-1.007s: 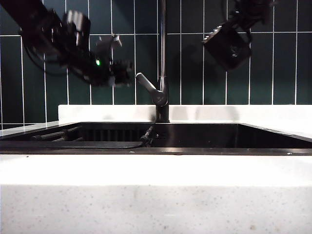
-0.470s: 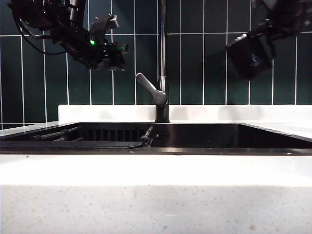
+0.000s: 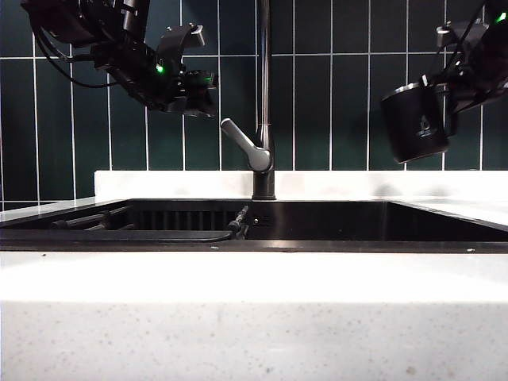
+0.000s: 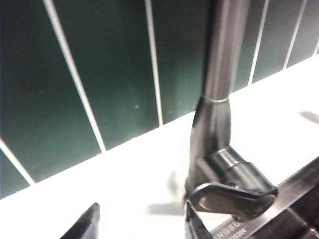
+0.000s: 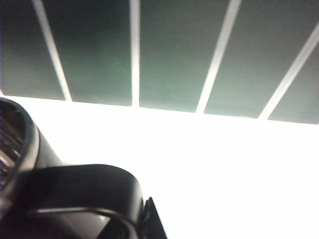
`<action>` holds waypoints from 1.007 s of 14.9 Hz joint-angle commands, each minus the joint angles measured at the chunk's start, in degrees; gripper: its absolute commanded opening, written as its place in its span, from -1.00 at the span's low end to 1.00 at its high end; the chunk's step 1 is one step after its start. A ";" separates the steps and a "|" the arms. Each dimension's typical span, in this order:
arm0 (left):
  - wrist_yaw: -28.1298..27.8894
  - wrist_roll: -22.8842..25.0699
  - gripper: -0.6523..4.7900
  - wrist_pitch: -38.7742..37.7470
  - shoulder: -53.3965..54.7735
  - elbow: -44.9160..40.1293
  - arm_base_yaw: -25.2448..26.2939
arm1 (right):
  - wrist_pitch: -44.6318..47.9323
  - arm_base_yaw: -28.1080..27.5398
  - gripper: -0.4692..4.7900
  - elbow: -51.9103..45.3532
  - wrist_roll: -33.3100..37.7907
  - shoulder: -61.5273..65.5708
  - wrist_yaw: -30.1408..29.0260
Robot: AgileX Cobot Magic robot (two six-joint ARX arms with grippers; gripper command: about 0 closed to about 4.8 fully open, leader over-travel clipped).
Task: Pick up the mug next to the sink, go to the faucet to get some water, pour the water into the sink, and finally put the mug back to its place.
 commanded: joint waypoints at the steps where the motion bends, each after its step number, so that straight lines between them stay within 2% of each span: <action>1: -0.11 0.24 0.01 0.42 -0.63 0.04 -0.07 | 4.72 -0.33 -0.82 0.42 0.48 1.97 -0.20; 11: -0.09 0.39 0.01 0.46 -0.83 0.02 -0.09 | 4.83 -4.04 -0.81 0.42 1.09 6.91 -0.66; 15: -0.09 0.37 0.01 0.46 -0.83 -0.07 -0.09 | 3.30 -4.07 -0.41 0.42 2.40 6.88 -1.70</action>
